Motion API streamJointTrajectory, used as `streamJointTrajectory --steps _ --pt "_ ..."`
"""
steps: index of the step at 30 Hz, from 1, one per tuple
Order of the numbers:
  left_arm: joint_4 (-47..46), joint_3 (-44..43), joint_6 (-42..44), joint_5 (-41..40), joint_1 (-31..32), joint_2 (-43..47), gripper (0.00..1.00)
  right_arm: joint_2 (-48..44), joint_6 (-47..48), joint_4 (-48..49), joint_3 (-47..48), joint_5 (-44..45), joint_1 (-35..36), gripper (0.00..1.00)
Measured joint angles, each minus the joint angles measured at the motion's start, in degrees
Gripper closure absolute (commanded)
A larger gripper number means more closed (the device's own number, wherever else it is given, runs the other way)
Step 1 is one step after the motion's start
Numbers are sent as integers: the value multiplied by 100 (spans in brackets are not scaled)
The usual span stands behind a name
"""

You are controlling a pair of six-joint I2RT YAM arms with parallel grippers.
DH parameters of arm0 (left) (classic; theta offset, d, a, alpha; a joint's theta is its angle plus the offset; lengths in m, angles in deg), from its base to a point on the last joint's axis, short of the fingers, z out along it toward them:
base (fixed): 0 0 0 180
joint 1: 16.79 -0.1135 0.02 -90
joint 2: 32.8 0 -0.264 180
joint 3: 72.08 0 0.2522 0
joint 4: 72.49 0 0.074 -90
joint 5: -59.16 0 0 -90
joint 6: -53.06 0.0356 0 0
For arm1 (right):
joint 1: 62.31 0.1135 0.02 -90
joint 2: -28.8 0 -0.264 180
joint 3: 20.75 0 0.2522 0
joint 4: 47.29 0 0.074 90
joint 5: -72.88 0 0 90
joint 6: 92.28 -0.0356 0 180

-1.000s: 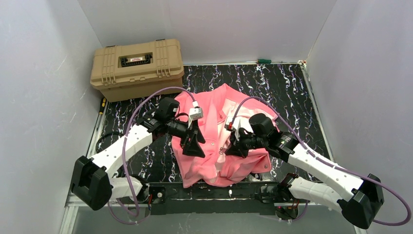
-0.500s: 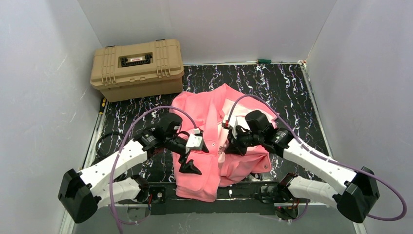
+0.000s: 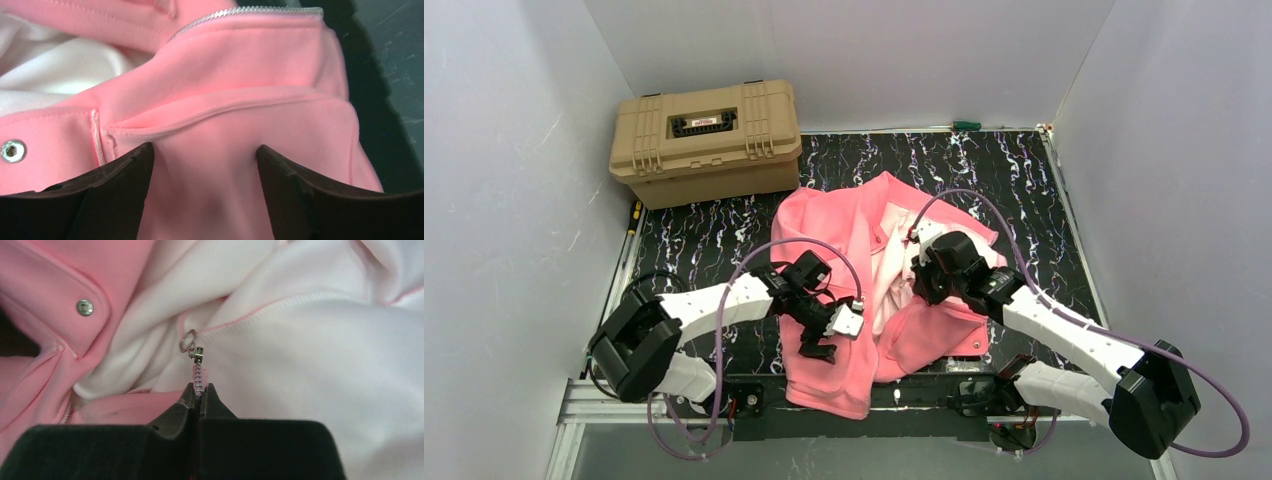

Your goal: Zip up the jacket

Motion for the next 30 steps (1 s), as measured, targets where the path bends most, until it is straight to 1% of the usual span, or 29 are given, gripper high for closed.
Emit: streamJointTrajectory --steps 1,3,4,7,10,12,13,14,17,18,19,20,21,25,30 --pt "-76 4 24 -107 0 -118 71 -48 -184 -7 -68 247 0 99" --pt "-293 -24 13 -374 -31 -365 86 -105 -553 -20 -140 704 0 99" --pt "-354 -98 -4 -468 -74 -538 91 -116 -667 -20 -144 883 0 99" --pt "-350 -654 -153 -588 -487 -1121 93 -201 -892 118 -173 1464 0 99" --pt "-256 -1587 -173 -743 -1141 -1558 92 -348 -892 328 -197 1860 -2 99" --pt "-245 -2273 -129 -852 -1556 -1744 88 -446 -844 501 -243 1996 -11 99" --pt "-254 -2570 -107 -887 -1718 -1792 84 -496 -809 568 -267 2031 -15 99" --pt "-245 -2837 -96 -914 -1873 -1805 76 -531 -758 632 -286 2041 -24 99" --pt "-83 -3381 -68 -804 -2085 -1753 59 -590 -570 787 -317 1998 -33 99" --pt "-20 -3401 -68 -717 -2079 -1665 51 -588 -518 809 -317 1958 -35 99" --pt "74 -3359 -79 -640 -2039 -1567 40 -590 -466 815 -317 1921 -33 99" --pt "160 -3222 -107 -557 -1965 -1412 27 -590 -415 815 -317 1888 -33 99" --pt "240 -3010 -129 -474 -1847 -1213 23 -590 -380 815 -317 1853 -35 99" --pt "466 -2055 -487 -214 -1182 -455 23 -588 -258 826 -317 1663 -33 99" --pt "74 -1639 -1104 17 -673 -216 22 -562 -221 892 -321 1390 -35 99"
